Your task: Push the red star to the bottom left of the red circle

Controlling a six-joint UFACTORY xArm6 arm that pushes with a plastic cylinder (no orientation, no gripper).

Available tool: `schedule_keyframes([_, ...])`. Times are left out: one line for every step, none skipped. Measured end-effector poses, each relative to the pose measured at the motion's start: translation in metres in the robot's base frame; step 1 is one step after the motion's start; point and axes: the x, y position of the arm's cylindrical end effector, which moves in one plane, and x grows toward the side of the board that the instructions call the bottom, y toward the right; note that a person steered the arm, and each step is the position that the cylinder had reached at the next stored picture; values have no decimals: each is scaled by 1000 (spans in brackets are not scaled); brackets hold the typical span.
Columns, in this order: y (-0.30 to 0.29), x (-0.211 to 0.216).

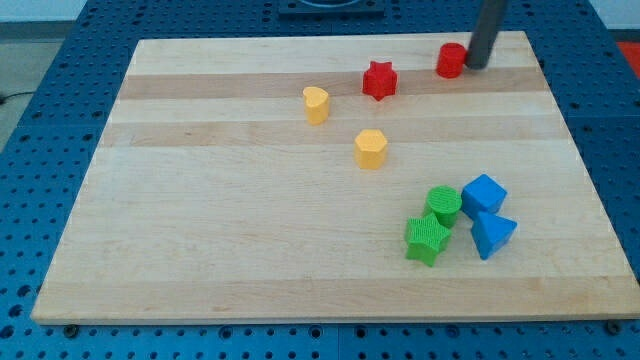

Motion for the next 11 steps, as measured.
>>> schedule_keyframes([4, 22])
schedule_keyframes([35, 76])
schedule_keyframes([-50, 94])
schedule_keyframes([-132, 81])
schedule_keyframes([-148, 80])
schedule_keyframes([-169, 63])
schedule_keyframes([-183, 54])
schedule_keyframes([-153, 52])
schedule_keyframes([-119, 51])
schedule_keyframes([-101, 50])
schedule_keyframes([-90, 50])
